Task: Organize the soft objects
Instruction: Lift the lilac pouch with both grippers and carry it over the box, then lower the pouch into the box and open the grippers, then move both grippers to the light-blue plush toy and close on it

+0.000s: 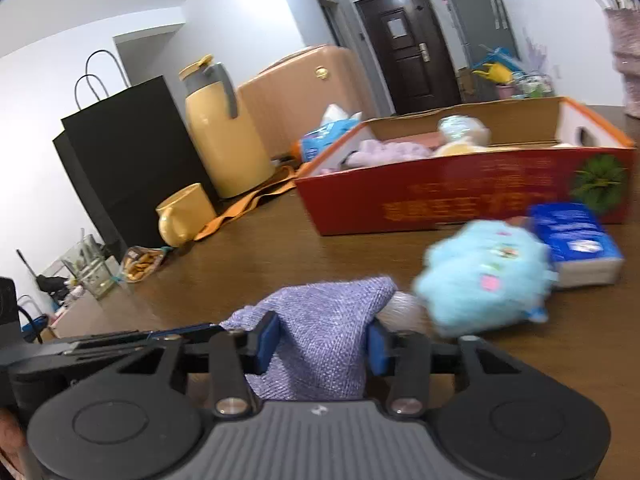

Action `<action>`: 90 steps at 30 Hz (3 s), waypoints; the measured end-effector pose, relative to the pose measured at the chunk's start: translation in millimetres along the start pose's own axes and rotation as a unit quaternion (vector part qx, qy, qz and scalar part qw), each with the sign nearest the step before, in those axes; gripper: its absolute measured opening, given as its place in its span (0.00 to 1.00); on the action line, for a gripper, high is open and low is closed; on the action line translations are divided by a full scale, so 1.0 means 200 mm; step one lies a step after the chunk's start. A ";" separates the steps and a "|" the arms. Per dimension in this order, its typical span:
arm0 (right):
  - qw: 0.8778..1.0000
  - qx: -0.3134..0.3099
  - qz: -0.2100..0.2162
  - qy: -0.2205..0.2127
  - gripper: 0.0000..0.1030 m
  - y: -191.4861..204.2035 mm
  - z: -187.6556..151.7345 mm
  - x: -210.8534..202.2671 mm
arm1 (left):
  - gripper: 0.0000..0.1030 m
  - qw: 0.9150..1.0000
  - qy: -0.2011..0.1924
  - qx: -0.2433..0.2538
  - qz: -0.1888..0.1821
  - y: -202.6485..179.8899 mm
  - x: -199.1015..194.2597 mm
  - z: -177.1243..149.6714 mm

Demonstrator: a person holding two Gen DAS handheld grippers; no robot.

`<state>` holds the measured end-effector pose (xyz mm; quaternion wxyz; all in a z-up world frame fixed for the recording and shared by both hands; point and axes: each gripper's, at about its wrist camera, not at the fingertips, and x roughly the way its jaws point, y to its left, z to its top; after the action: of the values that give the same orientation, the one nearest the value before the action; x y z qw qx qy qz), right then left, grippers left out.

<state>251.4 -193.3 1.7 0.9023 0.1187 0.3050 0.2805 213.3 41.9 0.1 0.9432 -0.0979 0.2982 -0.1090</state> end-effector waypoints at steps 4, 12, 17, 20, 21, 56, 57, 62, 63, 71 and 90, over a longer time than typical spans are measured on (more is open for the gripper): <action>0.999 0.008 -0.029 -0.014 0.53 -0.07 -0.05 -0.11 | 0.11 1.000 0.008 0.026 0.014 -0.11 0.03 -0.02; 0.998 0.055 -0.011 -0.024 0.17 -0.19 -0.10 -0.18 | 0.10 0.998 0.027 0.046 0.020 -0.21 0.06 -0.08; 0.997 0.037 -0.003 -0.061 0.08 -0.18 -0.06 -0.23 | 0.07 0.999 -0.005 0.040 -0.014 -0.24 0.01 0.00; 0.995 0.020 -0.007 -0.096 0.07 -0.19 0.04 -0.29 | 0.07 0.997 -0.039 0.044 -0.047 -0.29 0.01 0.15; 0.994 0.010 -0.012 -0.110 0.07 -0.20 0.10 -0.31 | 0.06 0.996 -0.049 0.047 -0.057 -0.31 0.03 0.20; 0.977 -0.064 -0.203 0.028 0.53 -0.94 1.41 0.35 | 0.39 0.996 0.045 0.081 0.016 -0.54 1.14 1.36; 0.976 -0.066 -0.204 0.021 0.56 -0.91 1.41 0.30 | 0.41 0.995 0.036 0.087 0.020 -0.55 1.08 1.35; 0.978 -0.074 -0.192 -0.032 0.73 -0.78 1.32 0.00 | 0.74 0.992 -0.024 0.116 0.044 -0.58 0.75 1.24; 0.979 -0.076 -0.185 -0.046 0.79 -0.75 1.29 -0.05 | 0.81 0.991 -0.038 0.121 0.049 -0.58 0.69 1.20; 0.966 -0.145 -0.164 -0.140 0.91 -0.48 0.79 -0.46 | 1.00 0.973 -0.136 0.177 0.052 -0.62 0.18 0.67; 0.987 -0.020 -0.097 -0.125 0.85 -0.41 -0.07 -0.71 | 1.00 0.989 -0.065 0.119 0.068 -0.51 -0.05 0.12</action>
<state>184.9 -341.8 29.1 0.9586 0.1043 0.1939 0.1803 204.9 -49.8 49.5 0.9706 0.0281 0.2276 -0.0731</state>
